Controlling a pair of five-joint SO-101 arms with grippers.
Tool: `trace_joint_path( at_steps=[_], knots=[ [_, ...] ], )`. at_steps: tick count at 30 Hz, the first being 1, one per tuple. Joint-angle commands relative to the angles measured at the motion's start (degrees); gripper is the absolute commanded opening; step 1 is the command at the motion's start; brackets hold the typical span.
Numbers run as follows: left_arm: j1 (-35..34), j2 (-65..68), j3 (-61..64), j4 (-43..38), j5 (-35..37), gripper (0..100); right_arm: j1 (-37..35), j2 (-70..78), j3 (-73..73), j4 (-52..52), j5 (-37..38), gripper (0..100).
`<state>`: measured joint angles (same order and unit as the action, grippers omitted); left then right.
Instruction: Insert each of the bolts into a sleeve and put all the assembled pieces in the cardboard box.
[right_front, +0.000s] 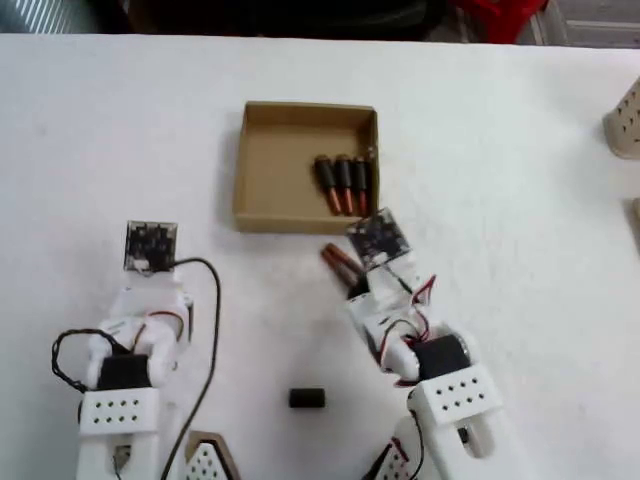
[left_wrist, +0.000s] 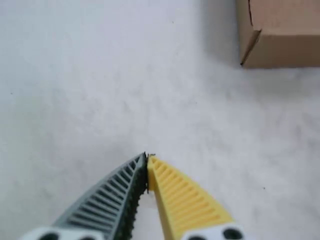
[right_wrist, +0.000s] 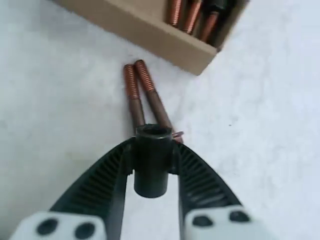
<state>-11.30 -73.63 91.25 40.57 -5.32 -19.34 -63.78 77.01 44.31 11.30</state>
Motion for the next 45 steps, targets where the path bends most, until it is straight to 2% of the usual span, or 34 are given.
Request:
trace_joint_path(
  at_steps=[1,5,10,13,18,21,25,30,32,38,41,45],
  knots=[
    [0.7,-0.7,-0.4,-1.1,-0.3,2,6.9,-4.8,1.4,-6.8,-2.0,1.7],
    [0.7,-0.7,-0.1,-1.2,-0.3,2,9.6,-8.7,6.5,-15.2,-10.2,1.7],
    [0.8,-0.7,0.0,-1.2,-0.3,2,9.6,-14.5,15.6,-28.4,-10.6,1.7],
    [3.3,-0.7,0.0,-1.2,-0.3,2,9.5,-18.0,20.4,-36.2,-10.9,1.7],
    [10.7,-0.7,0.1,-1.8,-0.2,2,9.9,-20.9,20.1,-36.3,-11.0,1.7],
    [15.0,-0.7,0.6,-4.7,-0.2,2,12.0,-21.1,20.1,-38.4,-12.0,1.7],
    [20.6,-0.5,2.9,-15.6,-0.1,2,16.7,-20.8,20.1,-41.7,-20.3,1.7],
    [26.7,-0.2,2.3,-24.6,2.8,2,21.1,-20.8,20.1,-42.0,-21.3,1.7],
    [29.9,-0.2,0.9,-25.4,4.8,2,22.6,-20.8,20.1,-42.0,-21.3,1.7],
    [39.8,0.5,-4.7,-25.3,4.8,2,24.4,-20.8,20.1,-42.0,-21.5,1.7],
    [43.1,7.2,-8.1,-25.6,4.7,2,24.4,-20.8,20.1,-41.9,-21.5,1.7],
    [43.7,26.0,-18.8,-25.2,3.2,2,24.3,-20.8,20.1,-41.8,-21.5,1.7]
  ],
)
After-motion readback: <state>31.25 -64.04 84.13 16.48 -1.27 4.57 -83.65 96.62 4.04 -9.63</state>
